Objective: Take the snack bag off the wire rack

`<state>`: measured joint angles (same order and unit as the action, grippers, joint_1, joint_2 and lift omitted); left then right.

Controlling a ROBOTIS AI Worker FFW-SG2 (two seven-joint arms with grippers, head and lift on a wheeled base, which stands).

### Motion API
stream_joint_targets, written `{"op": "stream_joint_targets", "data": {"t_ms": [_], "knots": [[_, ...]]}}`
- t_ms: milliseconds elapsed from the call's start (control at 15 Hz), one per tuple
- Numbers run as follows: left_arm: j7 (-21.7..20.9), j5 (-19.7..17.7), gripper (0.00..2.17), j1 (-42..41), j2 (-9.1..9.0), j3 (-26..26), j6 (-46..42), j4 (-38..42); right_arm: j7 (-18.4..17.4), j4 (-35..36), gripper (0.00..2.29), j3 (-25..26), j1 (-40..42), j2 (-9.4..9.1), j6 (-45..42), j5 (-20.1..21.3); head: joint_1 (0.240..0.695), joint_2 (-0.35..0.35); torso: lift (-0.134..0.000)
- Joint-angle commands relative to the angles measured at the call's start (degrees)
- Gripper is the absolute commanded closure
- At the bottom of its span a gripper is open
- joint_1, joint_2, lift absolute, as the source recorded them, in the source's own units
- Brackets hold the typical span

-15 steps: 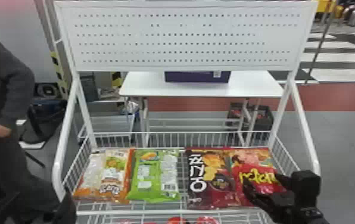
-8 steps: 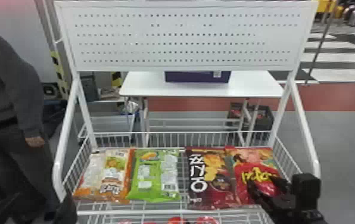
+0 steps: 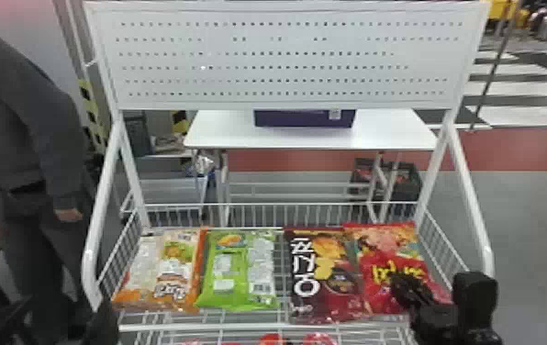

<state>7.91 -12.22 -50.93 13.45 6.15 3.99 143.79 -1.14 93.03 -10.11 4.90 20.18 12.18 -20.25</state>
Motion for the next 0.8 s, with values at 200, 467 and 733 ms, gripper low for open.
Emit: {"op": "stream_joint_targets", "data": {"t_ms": [200, 467, 733], "knots": [[0.0, 0.0, 0.15, -0.6, -0.26, 0.0, 0.0, 0.7, -0.5, 5.8, 2.22, 1.5, 2.9, -0.06, -0.3, -0.5, 0.499, 0.0, 0.0], [-0.1, 0.0, 0.15, -0.9, -0.26, -0.1, 0.0, 1.2, -1.1, 16.3, 2.22, 3.6, 7.8, 0.38, 0.4, -0.6, 0.499, 0.0, 0.0], [0.0, 0.0, 0.15, -1.1, 0.0, -0.1, -0.2, 1.4, -1.8, 27.6, 2.22, 6.2, 15.2, 2.14, 1.5, -1.3, 0.499, 0.0, 0.0]]}}
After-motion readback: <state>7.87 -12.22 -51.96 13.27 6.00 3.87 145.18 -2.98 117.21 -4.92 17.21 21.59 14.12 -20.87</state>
